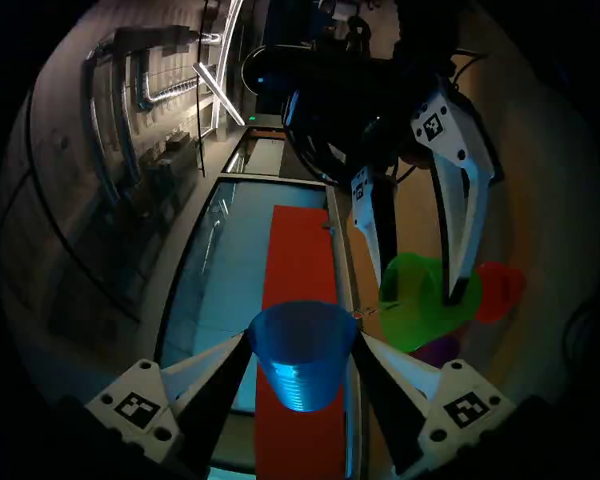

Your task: Pour water

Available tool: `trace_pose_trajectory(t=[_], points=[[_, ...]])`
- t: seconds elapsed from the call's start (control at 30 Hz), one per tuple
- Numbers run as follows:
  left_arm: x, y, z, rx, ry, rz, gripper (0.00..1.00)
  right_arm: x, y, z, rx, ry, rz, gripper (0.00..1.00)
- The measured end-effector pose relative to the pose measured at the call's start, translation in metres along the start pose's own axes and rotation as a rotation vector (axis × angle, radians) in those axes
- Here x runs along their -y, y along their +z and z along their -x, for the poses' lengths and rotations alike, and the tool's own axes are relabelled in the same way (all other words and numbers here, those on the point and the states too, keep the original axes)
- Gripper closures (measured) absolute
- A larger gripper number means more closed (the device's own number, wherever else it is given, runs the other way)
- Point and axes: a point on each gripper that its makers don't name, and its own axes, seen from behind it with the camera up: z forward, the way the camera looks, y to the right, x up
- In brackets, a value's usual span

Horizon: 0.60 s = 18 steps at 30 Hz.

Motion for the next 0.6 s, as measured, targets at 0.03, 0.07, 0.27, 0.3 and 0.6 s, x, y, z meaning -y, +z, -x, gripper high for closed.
trace_pose_trajectory(t=[0.03,0.07,0.27,0.3,0.6], points=[[-0.0001,-0.0003,-0.0002,0.000,0.005,0.000,0.13,-0.0001,-0.0003,-0.0003,0.000,-0.001,0.001,0.08],[-0.0002,-0.0005,-0.0005,0.000,0.009,0.000,0.13,-0.0002,-0.0005,-0.0006,0.000,-0.001,0.001,0.08],[0.0003,-0.0028,-0.0025,0.000,0.021,0.000,0.13,0.0001,-0.0016,-0.0027,-0.004,-0.001,0.001,0.08],[0.0009,-0.0034,-0.0030,0.000,0.022,0.000,0.13,0.0001,-0.0016,-0.0027,-0.004,-0.003,0.001,0.08],[0.0046,-0.0080,-0.0077,-0.001,0.032,-0.006,0.13,-0.0004,-0.0024,-0.0045,-0.008,-0.007,0.004,0.08]])
